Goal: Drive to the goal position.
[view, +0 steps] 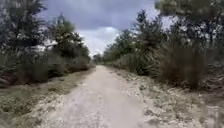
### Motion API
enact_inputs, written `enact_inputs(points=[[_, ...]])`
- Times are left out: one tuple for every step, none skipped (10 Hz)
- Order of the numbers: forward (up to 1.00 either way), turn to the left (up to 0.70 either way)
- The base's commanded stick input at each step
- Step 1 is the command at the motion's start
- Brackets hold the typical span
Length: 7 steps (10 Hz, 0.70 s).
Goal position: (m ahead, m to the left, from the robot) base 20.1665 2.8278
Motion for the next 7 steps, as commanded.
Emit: enact_inputs(points=[[0.5,0.01],[0.5,0.01],[0.5,0.1],[0.5,0.26],[0.5,0.34],[0.5,0.01],[0.5,0.01]])
